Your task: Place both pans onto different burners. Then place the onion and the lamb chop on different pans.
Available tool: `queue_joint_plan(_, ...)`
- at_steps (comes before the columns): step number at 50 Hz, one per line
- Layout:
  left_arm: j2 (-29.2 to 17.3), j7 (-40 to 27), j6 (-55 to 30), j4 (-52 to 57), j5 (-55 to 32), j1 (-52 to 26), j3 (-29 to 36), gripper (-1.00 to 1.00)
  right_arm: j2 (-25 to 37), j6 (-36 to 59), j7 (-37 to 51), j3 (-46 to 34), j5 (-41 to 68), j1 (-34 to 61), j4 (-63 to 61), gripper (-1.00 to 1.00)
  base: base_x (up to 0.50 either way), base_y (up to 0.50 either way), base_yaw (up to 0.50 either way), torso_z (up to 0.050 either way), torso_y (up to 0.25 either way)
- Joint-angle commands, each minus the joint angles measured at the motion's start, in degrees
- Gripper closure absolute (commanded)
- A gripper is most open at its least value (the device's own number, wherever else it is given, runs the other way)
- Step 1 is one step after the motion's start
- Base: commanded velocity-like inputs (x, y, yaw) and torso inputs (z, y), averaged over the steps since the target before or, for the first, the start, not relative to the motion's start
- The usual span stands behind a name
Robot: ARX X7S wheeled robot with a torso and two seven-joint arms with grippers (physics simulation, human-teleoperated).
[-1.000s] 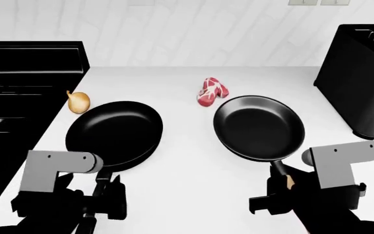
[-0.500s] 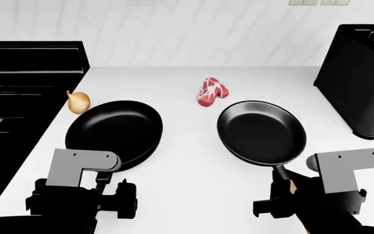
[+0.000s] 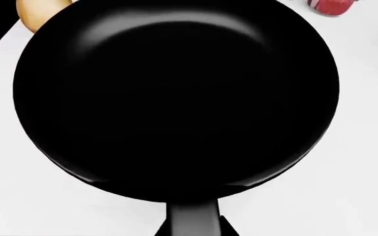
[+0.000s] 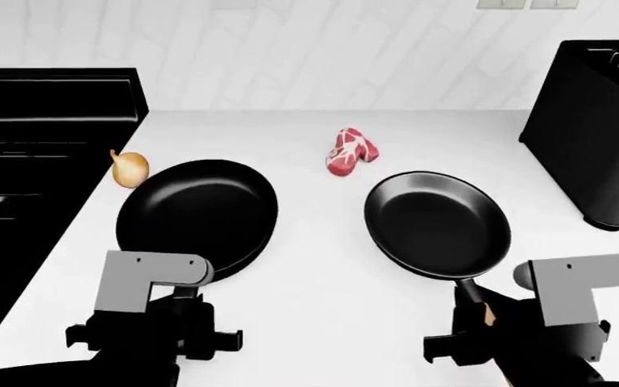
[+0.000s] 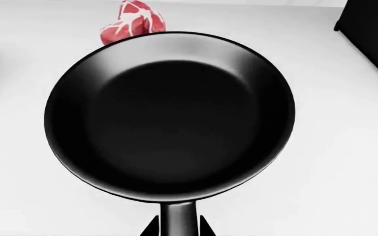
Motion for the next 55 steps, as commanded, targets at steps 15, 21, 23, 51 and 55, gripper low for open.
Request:
queue_joint_plan(15,-5.0,-10.04,-0.49,5.28,-11.04,-11.88,-1.35,1.0,0.14,-1.09,0.97,2.25,-3.96,3.49,-2.25,1.0,0.0,0.0,0.0,0.003,0.006)
queue_joint_plan(21,-7.45,-11.28,0.02,6.87,-14.42,-14.21,-2.21,1.0,0.14,-0.41,2.86,1.3,-2.08,4.96,-2.75,1.0,0.0,0.0,0.0,0.002,0.005)
queue_joint_plan(23,-7.81,-11.16,0.14,7.42,-14.69,-14.04,-2.46,1.0,0.26,-0.19,3.85,1.15,-1.17,5.53,-3.0,1.0,0.0,0.0,0.0,0.005,0.011)
queue_joint_plan(51,-8.47,-6.7,1.33,7.79,-11.51,-9.82,-4.56,1.0,0.39,-1.13,2.58,-0.04,-0.88,6.34,-4.46,1.0,-0.21,0.09,0.0,0.002,0.005)
queue_joint_plan(55,-8.62,-6.42,1.31,7.71,-10.93,-9.58,-4.59,1.0,0.4,-1.62,1.96,0.2,-0.6,6.28,-4.86,1.0,0.0,0.5,0.0,0.003,0.008)
